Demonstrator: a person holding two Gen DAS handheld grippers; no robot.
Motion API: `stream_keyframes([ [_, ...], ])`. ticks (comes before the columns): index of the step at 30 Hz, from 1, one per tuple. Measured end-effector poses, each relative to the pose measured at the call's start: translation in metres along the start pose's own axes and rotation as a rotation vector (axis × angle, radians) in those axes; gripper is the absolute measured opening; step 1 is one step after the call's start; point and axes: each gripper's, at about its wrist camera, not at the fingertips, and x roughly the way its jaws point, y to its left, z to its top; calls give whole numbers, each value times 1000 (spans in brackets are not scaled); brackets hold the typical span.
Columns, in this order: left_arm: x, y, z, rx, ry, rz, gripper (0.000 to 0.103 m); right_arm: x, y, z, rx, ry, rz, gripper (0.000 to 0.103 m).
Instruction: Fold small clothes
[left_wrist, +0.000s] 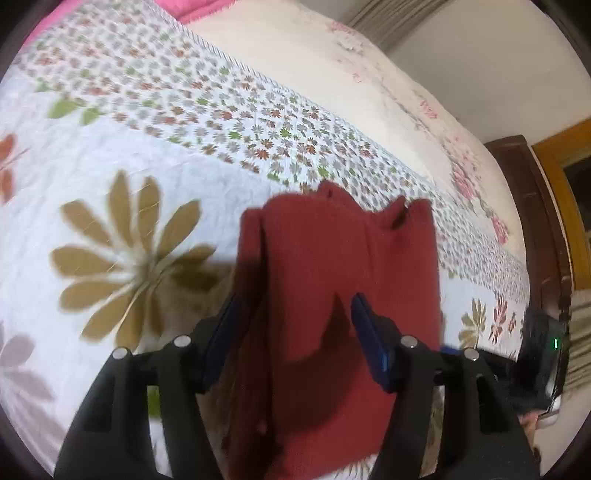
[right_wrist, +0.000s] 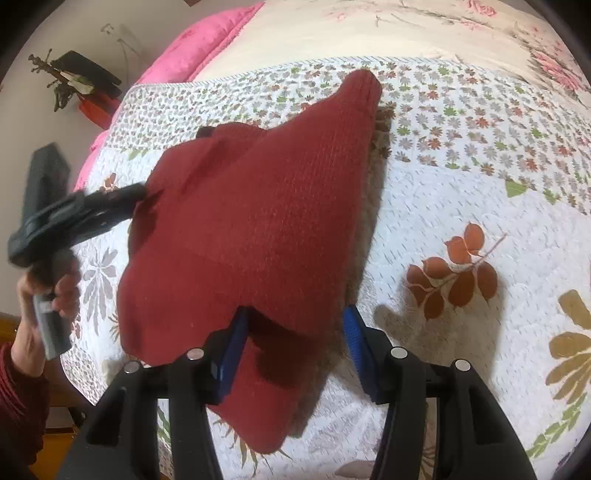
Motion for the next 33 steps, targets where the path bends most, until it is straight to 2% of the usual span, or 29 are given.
stream_keyframes([
  [1, 7, 1, 4, -8, 15, -8, 40, 1, -1, 1, 2, -1, 4, 54],
  [2, 11, 3, 6, -23, 27, -25, 16, 1, -3, 2, 4, -2, 8, 54],
  [3, 12, 3, 4, -41, 25, -41, 12, 1, -4, 3, 8, -3, 15, 54],
  [5, 3, 0, 4, -39, -26, -34, 10, 2, -5, 4, 12, -3, 22, 54],
  [7, -5, -6, 3, 23, -84, 20, 9, 2, -7, 5, 10, -6, 29, 56],
  [9, 5, -3, 4, 35, -61, 64, 9, 3, -7, 7, 9, -9, 39, 57],
  [10, 14, 5, 5, 11, -29, 63, 9, 4, -8, 7, 11, -7, 42, 57],
  [13, 16, 9, 5, 3, -21, 38, 10, 8, -6, 8, 9, -7, 43, 57],
  [15, 6, 7, 3, 3, -19, 18, 16, 7, -6, 9, 6, -4, 42, 57],
  [16, 1, 6, 1, 3, -14, 20, 28, 5, -6, 9, 7, -6, 42, 57],
  [17, -7, 8, 0, 2, -14, 15, 46, 2, -6, 9, 6, -10, 42, 58],
  [18, -15, 8, -2, 2, -14, 0, 56, -2, -5, 9, 1, -19, 41, 58],
  [19, -22, 7, -7, 6, -14, -17, 77, -6, -5, 9, -3, -26, 43, 58],
  [20, -29, 5, -14, 13, -15, -33, 88, -10, -4, 8, -5, -31, 51, 59],
  [22, -34, 2, -26, 39, 8, -46, 90, -12, -5, 8, 2, -35, 69, 63],
  [25, -22, 0, -43, 77, 86, -39, 90, -8, -6, 7, 15, -26, 77, 63],
  [27, -10, 6, -49, 68, 118, -27, 90, -2, -7, 6, 29, -17, 85, 63],
  [28, -8, 9, -50, 56, 126, -38, 90, 1, -7, 6, 38, -12, 104, 64],
  [30, 4, 19, -54, 13, 162, -109, 90, 7, -9, 5, 51, -4, 138, 67],
  [33, 24, 29, -54, -26, 205, -161, 90, 19, -12, 5, 79, 13, 169, 70],
])
